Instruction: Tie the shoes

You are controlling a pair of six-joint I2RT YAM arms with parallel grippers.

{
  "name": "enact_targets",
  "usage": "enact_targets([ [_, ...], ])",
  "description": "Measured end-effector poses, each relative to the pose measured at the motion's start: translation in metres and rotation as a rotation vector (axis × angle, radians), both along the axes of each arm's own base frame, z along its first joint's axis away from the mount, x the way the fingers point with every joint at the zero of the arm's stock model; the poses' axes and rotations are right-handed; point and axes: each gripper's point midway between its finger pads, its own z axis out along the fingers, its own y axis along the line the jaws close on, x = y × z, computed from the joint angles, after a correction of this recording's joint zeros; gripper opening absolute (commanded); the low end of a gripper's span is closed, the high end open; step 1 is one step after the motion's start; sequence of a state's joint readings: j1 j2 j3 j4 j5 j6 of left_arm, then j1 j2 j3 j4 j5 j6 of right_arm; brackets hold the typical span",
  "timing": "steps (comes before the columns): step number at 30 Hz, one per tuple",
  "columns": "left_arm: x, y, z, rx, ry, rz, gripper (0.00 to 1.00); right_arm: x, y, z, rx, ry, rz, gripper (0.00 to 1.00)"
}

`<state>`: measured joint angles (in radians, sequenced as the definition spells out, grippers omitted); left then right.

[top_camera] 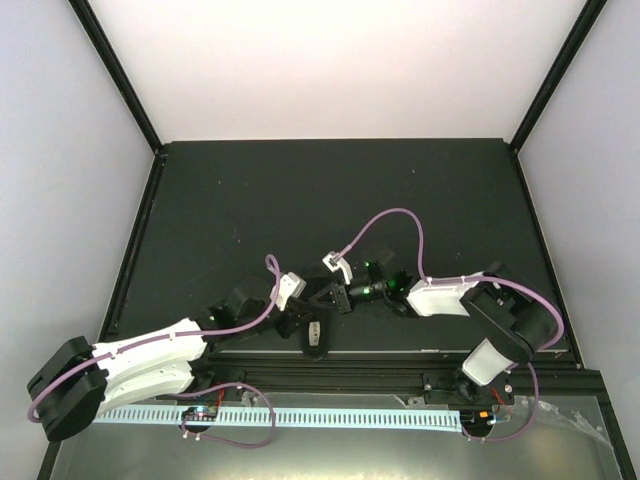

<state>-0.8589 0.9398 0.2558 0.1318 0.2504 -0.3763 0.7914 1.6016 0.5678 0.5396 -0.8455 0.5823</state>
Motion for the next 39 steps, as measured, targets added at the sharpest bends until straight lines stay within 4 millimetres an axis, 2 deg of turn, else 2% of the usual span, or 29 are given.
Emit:
enact_targets([
  [1,0.001,0.0,0.0,0.005,-0.006,0.0,0.48,0.0,-0.001,0.0,-0.002,-0.003,-0.006,0.01],
  [2,0.002,0.001,0.001,0.009,-0.007,0.011,0.53,0.0,-0.001,0.0,-0.003,-0.006,-0.009,0.02],
  [6,0.009,0.01,0.007,0.02,-0.035,0.066,0.61,-0.001,-0.006,0.001,-0.01,-0.022,-0.036,0.02],
  [9,0.016,0.022,0.016,0.016,-0.064,0.126,0.62,0.001,-0.008,0.002,-0.013,-0.031,-0.051,0.02],
  [12,0.028,0.038,0.024,0.006,-0.099,0.207,0.59,0.001,-0.009,0.0,-0.019,-0.032,-0.06,0.02],
  [18,0.041,0.059,0.003,0.079,-0.063,0.296,0.56,0.001,-0.01,-0.001,-0.022,-0.03,-0.063,0.02],
  [23,0.039,0.057,-0.023,0.196,0.014,0.252,0.58,0.001,-0.009,-0.001,-0.022,-0.03,-0.064,0.02],
  [28,0.043,0.045,-0.026,0.231,0.04,0.198,0.58,0.001,-0.009,-0.001,-0.019,-0.03,-0.064,0.02],
  [37,0.039,0.038,-0.027,0.21,0.045,0.15,0.6,0.001,-0.009,0.0,-0.017,-0.031,-0.064,0.02],
  [39,0.037,0.037,-0.028,0.205,0.05,0.141,0.55,0.001,-0.009,0.0,-0.016,-0.029,-0.065,0.02],
])
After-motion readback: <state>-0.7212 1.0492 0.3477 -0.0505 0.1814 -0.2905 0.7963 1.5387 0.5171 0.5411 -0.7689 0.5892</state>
